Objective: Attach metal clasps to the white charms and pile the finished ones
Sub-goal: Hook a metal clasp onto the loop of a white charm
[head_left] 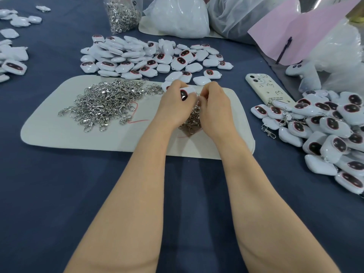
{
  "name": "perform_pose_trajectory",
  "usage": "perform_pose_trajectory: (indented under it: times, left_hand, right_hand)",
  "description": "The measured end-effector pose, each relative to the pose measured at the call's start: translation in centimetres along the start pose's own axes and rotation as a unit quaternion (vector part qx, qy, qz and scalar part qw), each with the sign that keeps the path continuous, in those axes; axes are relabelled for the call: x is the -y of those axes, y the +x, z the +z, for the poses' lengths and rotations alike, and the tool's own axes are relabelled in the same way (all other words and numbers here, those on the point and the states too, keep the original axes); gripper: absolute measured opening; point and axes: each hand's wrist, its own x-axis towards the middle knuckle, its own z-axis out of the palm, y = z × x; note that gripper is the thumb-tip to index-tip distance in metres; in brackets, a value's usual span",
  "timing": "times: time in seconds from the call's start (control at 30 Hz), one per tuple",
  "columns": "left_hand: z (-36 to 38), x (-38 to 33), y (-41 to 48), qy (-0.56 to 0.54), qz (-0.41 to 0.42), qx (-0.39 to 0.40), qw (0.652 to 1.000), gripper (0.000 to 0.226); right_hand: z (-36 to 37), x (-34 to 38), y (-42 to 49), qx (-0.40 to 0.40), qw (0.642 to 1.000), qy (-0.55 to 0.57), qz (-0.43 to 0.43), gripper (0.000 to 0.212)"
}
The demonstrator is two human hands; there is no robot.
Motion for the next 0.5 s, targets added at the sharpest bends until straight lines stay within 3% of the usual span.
perform_pose_trajectory:
  times: [0.17,0.3,0.37,0.5]
  left_hand:
    - [-0.1,0.0,-0.1,0.036,0.012,-0.002,0.999,0.024]
    - [0.1,-0.9,-0.2,-0.150,-0.056,-0.010,0.987,0.012]
    - [0.0,-1.3,-0.3,-0.278,-0.111,-0.001,0.954,0.003]
    - [-0.7,-1.5,-0.3,-0.485,-0.225,0.034,0.845,0.015]
  right_hand:
    - [0.1,0.0,0.1,0.028,0.999,-0.009,0.015,0.011]
    - [-0.3,0.5,0.0,-0.035,0.992,0.113,0.032,0.013]
    - [-0.4,0.8,0.1,-0.049,0.984,0.165,0.044,0.015]
    - [-0.1,1.1,0.2,-0.043,0.973,0.217,0.069,0.014]
